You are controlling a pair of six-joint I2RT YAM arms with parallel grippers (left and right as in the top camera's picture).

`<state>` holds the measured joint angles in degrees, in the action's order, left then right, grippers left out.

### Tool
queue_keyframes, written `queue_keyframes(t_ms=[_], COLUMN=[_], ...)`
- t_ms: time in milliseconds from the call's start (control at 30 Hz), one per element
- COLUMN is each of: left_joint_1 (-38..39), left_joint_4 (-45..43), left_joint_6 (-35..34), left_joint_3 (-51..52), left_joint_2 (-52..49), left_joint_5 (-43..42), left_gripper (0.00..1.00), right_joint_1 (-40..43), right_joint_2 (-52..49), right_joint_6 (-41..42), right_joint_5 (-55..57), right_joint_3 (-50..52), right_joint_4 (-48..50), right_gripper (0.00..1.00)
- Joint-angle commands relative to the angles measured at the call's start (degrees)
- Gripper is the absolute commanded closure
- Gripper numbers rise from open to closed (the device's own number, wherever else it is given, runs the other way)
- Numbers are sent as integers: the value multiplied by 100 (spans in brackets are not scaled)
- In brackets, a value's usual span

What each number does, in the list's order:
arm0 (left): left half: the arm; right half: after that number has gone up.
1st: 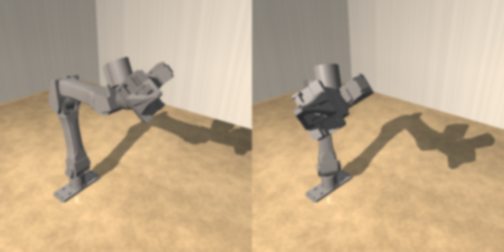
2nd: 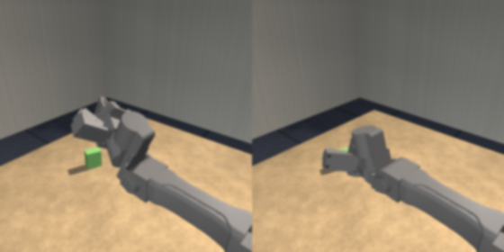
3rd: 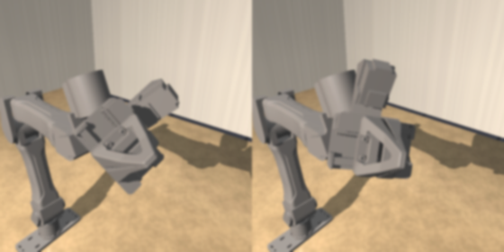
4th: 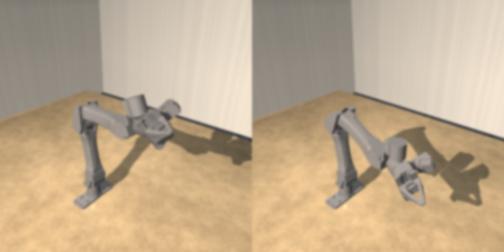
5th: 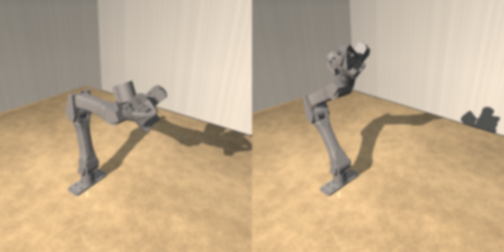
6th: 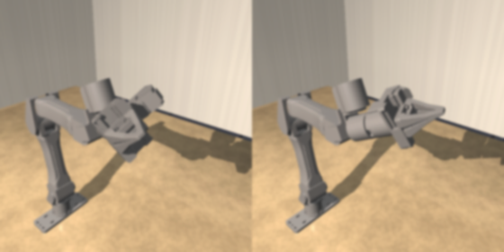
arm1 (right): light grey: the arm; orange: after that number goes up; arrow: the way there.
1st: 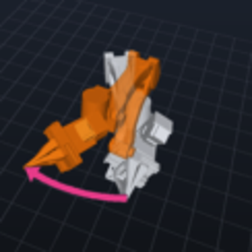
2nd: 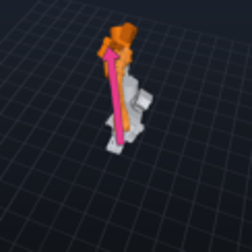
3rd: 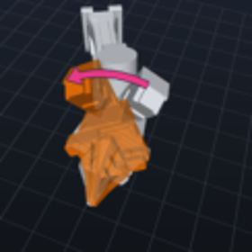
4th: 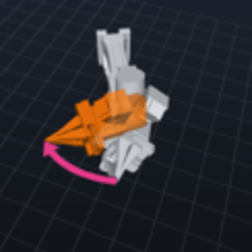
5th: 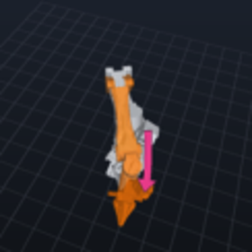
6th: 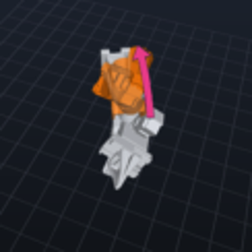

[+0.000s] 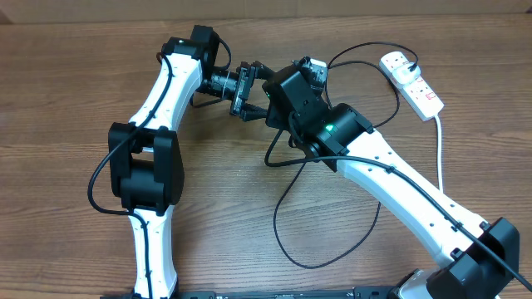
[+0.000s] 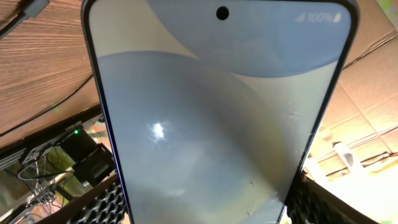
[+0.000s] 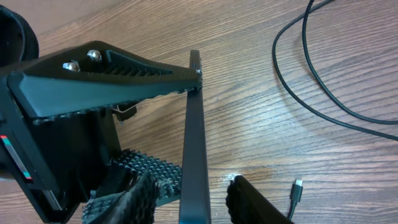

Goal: Plug charger to phone and switch on socket

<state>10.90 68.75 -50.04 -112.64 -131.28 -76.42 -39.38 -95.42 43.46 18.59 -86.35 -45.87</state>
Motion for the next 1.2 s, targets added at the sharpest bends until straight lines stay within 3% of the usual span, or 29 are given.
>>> queue_keyframes(t_ms=[0,300,1167], left_joint_1=[39,39,42], left_joint_4=[-4,-11,-46], left_joint_6=[-83,-101,-98], left_joint_3=[-157,-157,-157], left_joint_2=[-20,-20,-20], left_joint_5=[-247,-247,-94], left_gripper=[27,27,27], right_joint_1=[2,2,2], right_joint_2=[13,13,13], right_joint_6=[-20,-17,-17], right_joint_5=[105,129,127], right_joint_3=[-138,-138,-138], right_joint_4=[28,15,15], right_gripper=[64,77,89])
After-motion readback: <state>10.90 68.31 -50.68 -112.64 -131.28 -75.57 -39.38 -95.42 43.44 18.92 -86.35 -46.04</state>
